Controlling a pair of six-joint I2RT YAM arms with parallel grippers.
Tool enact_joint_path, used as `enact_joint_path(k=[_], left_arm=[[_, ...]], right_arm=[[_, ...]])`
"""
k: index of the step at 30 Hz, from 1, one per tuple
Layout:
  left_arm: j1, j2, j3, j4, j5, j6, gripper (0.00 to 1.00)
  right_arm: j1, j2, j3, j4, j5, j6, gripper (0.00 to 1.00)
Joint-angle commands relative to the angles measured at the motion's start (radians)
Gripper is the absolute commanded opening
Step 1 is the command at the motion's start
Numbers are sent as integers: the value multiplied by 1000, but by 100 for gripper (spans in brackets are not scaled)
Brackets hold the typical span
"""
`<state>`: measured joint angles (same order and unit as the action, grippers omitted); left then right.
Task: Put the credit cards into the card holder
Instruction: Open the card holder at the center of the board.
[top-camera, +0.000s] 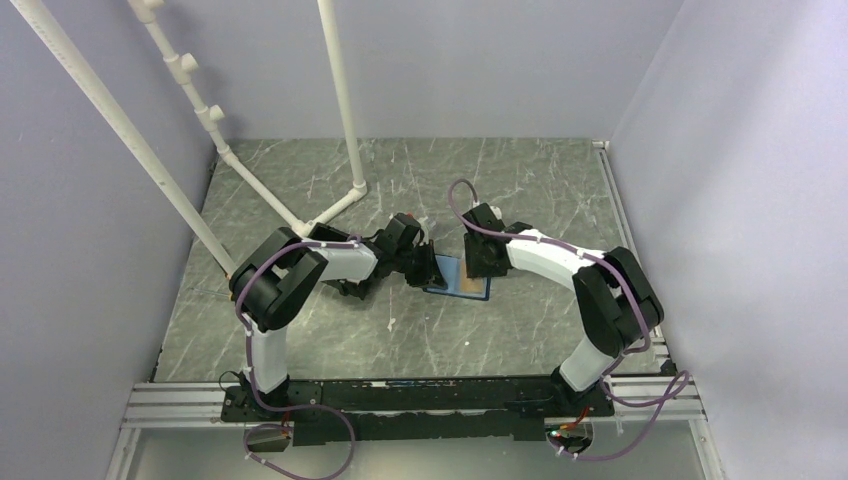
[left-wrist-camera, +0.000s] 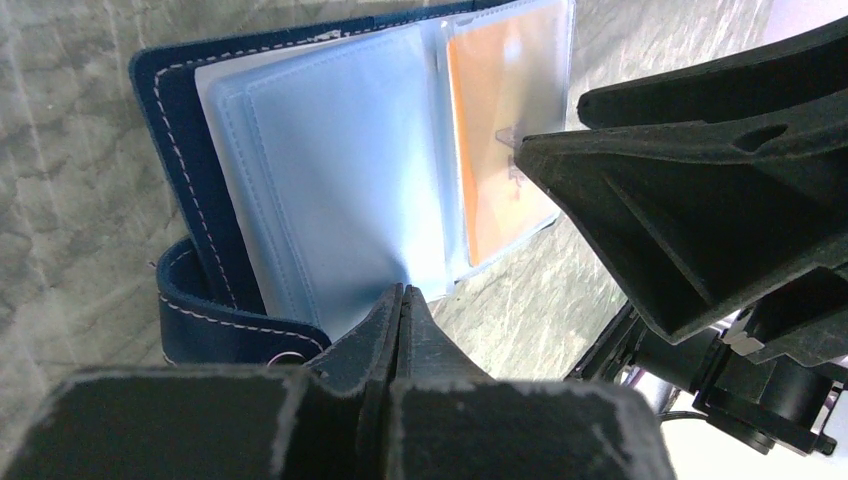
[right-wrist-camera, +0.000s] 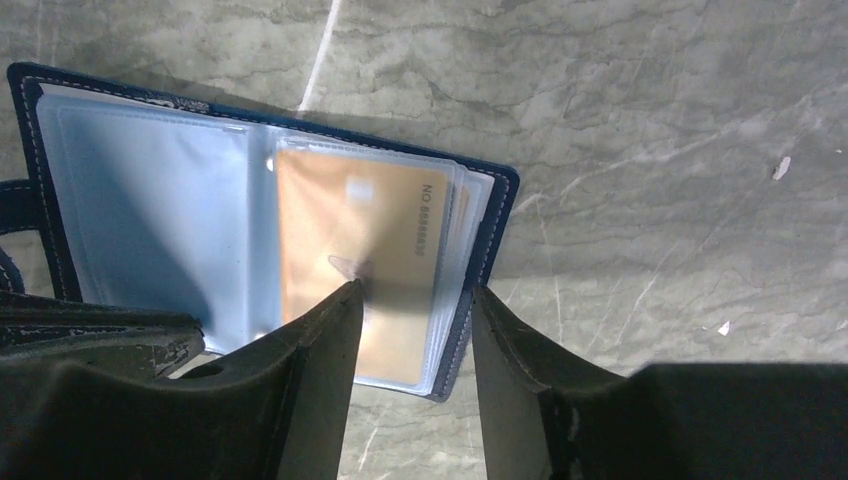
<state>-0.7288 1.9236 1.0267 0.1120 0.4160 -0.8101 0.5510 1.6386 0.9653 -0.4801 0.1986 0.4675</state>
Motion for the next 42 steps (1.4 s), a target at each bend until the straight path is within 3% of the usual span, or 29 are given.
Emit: enact_joint_path(k=[1,5,11,17,22,25,35,38,42], left_arm=[[-5,4,-11,-11,12,1,0],[-4,-21,32,-68,15,48,0],[1,-72,120,-168,41,137,24],[16,-63,169,-151,91,130,30],[25,-4,155,-99,105,97,12],[38,12,115,-80,78,91,7],[46,10,77,-145,36,125,3],[47,-25,115,-178,62,127,9],[46,-97,169,-212,111,131,32]], right_arm=[[-6,-43,1,-56,15,-20,48],[-6,-83,12,-67,5,-24,54],[-8,-122,9,-45,-81,-22,60],[-44,-135,-17,22,-216,2,51],[-107,-122,-70,139,-385,20,41],[-109,-117,-89,173,-404,25,35],[-108,-151,-146,167,-276,-23,32],[-100,-184,-131,153,-270,-33,32],[-89,-224,-101,123,-256,-59,34]])
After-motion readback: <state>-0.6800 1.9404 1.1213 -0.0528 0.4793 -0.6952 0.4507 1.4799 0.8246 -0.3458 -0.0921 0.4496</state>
